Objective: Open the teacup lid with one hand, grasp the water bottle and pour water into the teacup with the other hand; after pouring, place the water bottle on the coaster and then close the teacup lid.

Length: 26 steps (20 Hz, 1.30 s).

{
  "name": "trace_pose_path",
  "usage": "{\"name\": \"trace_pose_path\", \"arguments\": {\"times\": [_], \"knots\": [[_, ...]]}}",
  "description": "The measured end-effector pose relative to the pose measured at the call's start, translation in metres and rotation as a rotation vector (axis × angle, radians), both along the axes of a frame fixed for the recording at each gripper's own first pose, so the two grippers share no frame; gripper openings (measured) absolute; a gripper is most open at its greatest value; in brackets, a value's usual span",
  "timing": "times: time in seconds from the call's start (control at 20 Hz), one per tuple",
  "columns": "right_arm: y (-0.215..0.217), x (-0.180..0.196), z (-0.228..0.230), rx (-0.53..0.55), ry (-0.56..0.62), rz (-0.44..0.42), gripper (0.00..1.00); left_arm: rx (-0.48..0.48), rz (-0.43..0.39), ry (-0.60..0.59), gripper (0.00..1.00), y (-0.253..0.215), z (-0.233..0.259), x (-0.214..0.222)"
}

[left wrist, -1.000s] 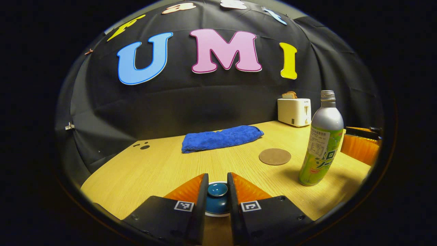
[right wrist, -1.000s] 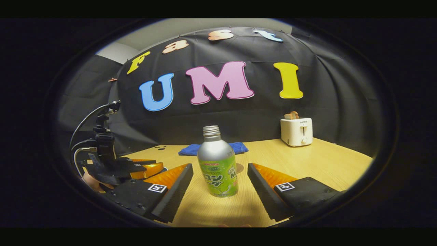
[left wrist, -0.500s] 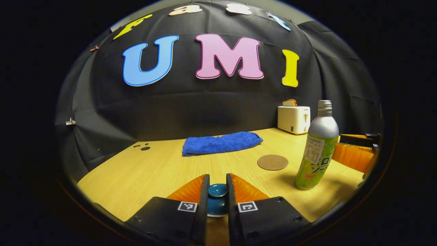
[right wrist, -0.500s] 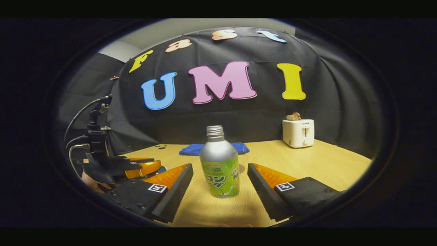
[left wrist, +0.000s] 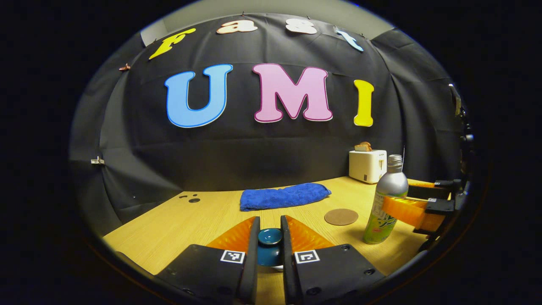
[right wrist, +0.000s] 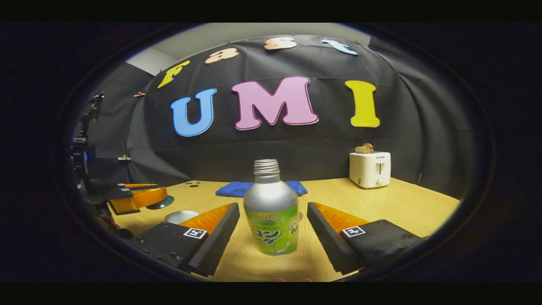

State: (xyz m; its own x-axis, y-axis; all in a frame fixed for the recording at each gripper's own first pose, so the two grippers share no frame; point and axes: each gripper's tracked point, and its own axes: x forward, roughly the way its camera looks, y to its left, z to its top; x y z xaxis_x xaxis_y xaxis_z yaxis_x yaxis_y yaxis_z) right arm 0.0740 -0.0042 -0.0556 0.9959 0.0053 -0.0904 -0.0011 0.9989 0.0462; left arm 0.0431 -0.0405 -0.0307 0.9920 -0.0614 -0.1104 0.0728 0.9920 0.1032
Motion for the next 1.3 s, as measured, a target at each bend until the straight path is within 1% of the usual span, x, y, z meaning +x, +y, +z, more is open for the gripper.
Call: {"name": "trace_pose_path", "arguments": {"times": [0.2,0.3,0.45,0.5,0.55,0.6,0.7,0.8,0.85,0.9,0.95,1.0,1.05,1.15,1.3], "knots": [[0.007,0.021,-0.002,-0.043,-0.005,-0.006,0.99,-0.013,0.005,-0.022,0.28,0.007,0.010,-0.011],[0.001,0.029,-0.009,-0.073,0.015,-0.034,0.99,-0.017,0.007,-0.019,0.28,0.010,0.010,-0.016],[-0.001,0.037,-0.015,-0.064,0.031,-0.049,0.99,-0.015,0.014,-0.012,0.28,0.019,0.006,-0.022],[-0.001,0.037,-0.015,-0.063,0.032,-0.054,0.98,-0.017,0.019,-0.010,0.26,0.022,0.006,-0.023],[-0.001,0.038,-0.015,-0.059,0.032,-0.057,0.92,-0.021,0.023,-0.007,0.26,0.025,0.005,-0.025],[-0.001,0.039,-0.015,-0.059,0.033,-0.059,0.84,-0.026,0.026,-0.004,0.29,0.029,0.005,-0.027],[0.000,0.040,-0.015,-0.081,0.034,-0.066,0.85,-0.033,0.031,-0.003,0.28,0.032,0.003,-0.029],[0.002,0.038,-0.014,-0.092,0.036,-0.068,0.83,-0.037,0.032,-0.003,0.28,0.034,0.003,-0.032],[0.006,0.039,-0.014,-0.104,0.040,-0.053,0.82,-0.039,0.030,-0.004,0.28,0.034,0.002,-0.034],[0.010,0.040,-0.016,-0.133,0.055,-0.032,0.81,-0.039,0.027,-0.004,0.28,0.034,0.002,-0.035],[0.015,0.042,-0.012,-0.184,0.064,-0.004,0.80,-0.036,0.025,-0.005,0.28,0.035,0.001,-0.038],[0.017,0.042,-0.007,-0.232,0.057,0.004,0.79,-0.035,0.027,-0.006,0.28,0.037,0.002,-0.039],[0.016,0.046,-0.001,-0.303,0.049,0.006,0.78,-0.035,0.029,-0.008,0.28,0.040,0.003,-0.041],[0.014,0.051,0.011,-0.489,0.025,0.002,0.79,-0.046,0.040,-0.018,0.28,0.048,0.006,-0.046],[0.027,0.063,0.016,-0.648,0.019,0.051,0.79,-0.059,0.059,-0.030,0.28,0.062,0.010,-0.054]]}}
